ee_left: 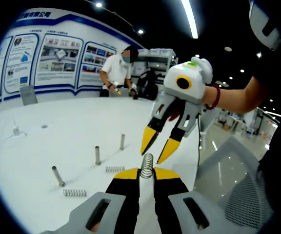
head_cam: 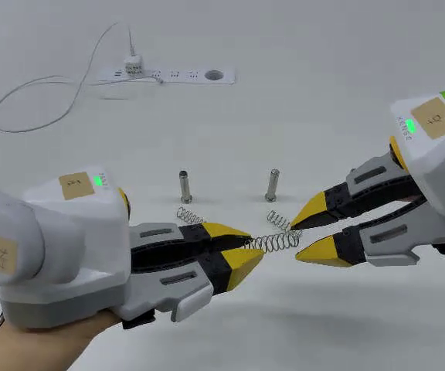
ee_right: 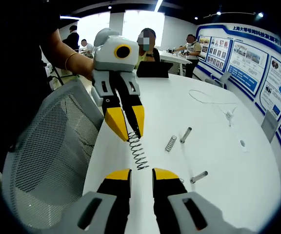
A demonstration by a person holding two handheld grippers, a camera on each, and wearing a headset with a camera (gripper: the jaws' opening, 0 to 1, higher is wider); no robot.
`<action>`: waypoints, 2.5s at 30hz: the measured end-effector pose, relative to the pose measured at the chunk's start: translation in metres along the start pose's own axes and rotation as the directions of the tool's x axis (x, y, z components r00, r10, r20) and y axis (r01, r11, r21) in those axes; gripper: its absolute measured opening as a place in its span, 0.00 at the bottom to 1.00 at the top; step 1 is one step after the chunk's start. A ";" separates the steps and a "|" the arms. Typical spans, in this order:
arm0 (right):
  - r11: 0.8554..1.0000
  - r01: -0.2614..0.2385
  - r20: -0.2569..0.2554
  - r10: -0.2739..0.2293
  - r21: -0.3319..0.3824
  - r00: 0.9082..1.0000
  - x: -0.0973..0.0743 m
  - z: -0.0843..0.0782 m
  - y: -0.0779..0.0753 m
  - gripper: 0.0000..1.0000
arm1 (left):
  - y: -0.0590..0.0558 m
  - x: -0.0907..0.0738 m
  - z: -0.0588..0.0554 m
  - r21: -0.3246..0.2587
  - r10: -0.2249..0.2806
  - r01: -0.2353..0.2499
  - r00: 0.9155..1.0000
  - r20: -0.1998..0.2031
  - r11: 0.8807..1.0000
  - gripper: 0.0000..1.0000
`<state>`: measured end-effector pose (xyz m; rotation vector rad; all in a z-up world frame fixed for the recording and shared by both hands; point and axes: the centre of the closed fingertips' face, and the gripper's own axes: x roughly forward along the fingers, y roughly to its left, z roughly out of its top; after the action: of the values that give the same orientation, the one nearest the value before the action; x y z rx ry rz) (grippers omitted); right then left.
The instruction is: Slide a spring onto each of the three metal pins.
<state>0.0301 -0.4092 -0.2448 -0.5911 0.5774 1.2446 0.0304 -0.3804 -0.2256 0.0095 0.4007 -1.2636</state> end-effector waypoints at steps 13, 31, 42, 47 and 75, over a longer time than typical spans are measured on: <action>0.998 0.025 0.063 -0.029 0.061 0.998 -0.007 0.010 -0.001 0.19 | 0.002 -0.007 0.016 -0.124 -0.001 0.016 0.993 0.116 0.992 0.09; 0.995 -0.006 0.155 -0.010 0.101 0.988 -0.012 0.026 0.000 0.11 | -0.003 -0.007 0.012 -0.116 -0.022 0.036 0.993 0.119 0.993 0.09; 0.992 -0.018 0.182 -0.005 0.125 0.983 -0.017 0.030 -0.002 0.11 | -0.003 -0.005 0.007 -0.061 -0.021 0.025 0.997 0.080 0.998 0.10; 0.990 -0.019 0.191 -0.008 0.136 0.981 -0.018 0.030 -0.003 0.11 | -0.003 -0.004 0.007 -0.057 -0.019 0.024 0.997 0.081 0.998 0.10; 0.974 -0.038 0.283 -0.027 0.224 0.959 -0.021 0.044 -0.011 0.11 | 0.000 -0.004 0.003 0.010 0.013 -0.014 0.997 0.076 1.000 0.10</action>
<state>0.0396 -0.3957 -0.1974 -0.2123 0.4703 1.2215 0.0308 -0.3772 -0.2214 -0.0263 0.3282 -1.2488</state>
